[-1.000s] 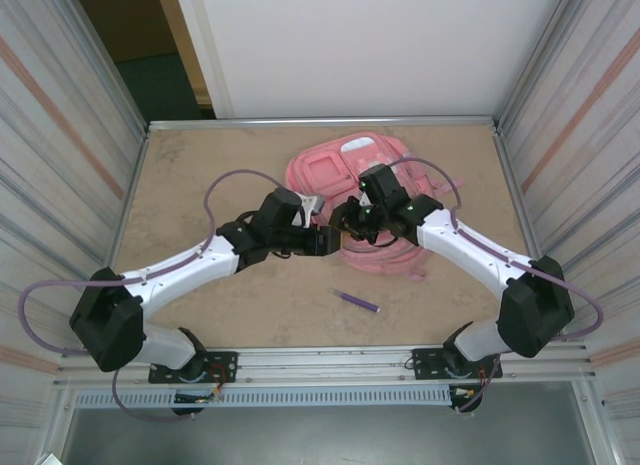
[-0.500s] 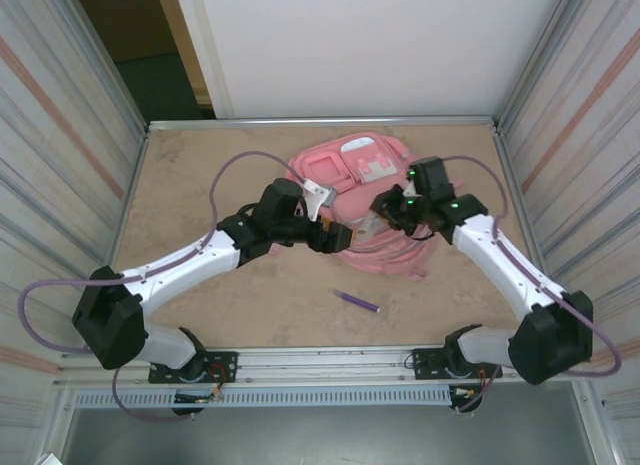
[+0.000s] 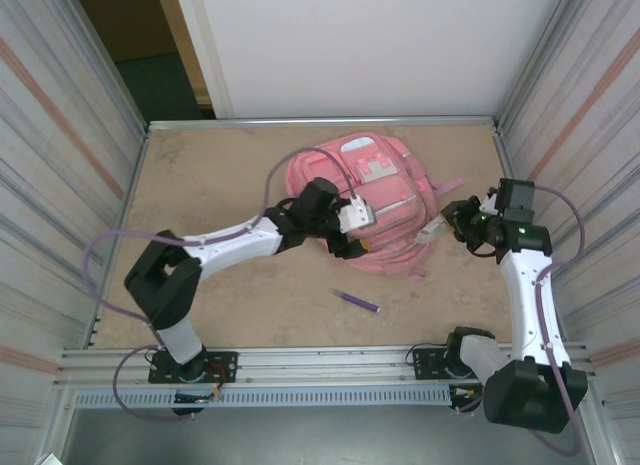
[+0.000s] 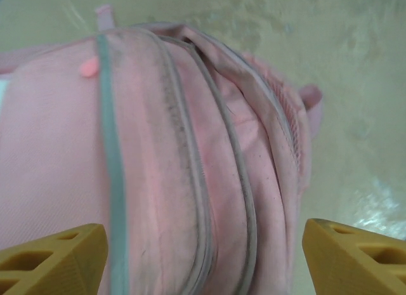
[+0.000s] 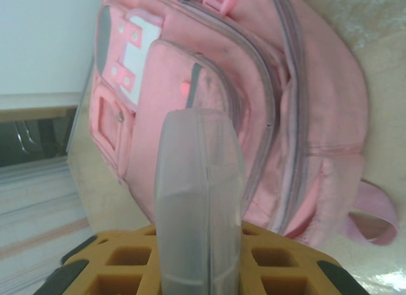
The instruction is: Pack the student bag
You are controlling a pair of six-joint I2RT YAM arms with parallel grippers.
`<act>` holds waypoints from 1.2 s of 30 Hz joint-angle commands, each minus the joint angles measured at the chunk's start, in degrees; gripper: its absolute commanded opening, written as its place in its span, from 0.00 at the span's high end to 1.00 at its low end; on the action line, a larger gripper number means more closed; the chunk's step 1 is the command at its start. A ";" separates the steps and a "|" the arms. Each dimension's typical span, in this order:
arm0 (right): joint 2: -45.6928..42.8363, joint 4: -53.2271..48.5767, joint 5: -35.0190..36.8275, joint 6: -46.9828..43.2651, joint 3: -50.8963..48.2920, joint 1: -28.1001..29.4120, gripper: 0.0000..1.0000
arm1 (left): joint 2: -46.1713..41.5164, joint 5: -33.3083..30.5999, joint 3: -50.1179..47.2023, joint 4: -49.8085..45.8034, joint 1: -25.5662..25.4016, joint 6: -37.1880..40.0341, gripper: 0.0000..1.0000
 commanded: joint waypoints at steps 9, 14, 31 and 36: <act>-4.11 -3.76 -3.58 -3.65 -2.73 -1.14 0.79 | 10.55 -22.16 10.07 2.40 -3.08 2.78 1.00; -4.32 -3.51 -4.70 -3.96 -4.59 -1.14 0.79 | 7.19 -10.34 9.67 -0.14 -3.07 -1.83 0.97; -3.00 -1.75 -4.84 -3.63 -4.54 -0.88 0.79 | 8.12 -10.18 13.87 0.53 -1.37 2.84 0.45; -2.79 -1.66 -5.17 -3.68 -4.97 -0.88 0.80 | 13.22 -13.43 16.65 0.35 -0.82 3.35 0.34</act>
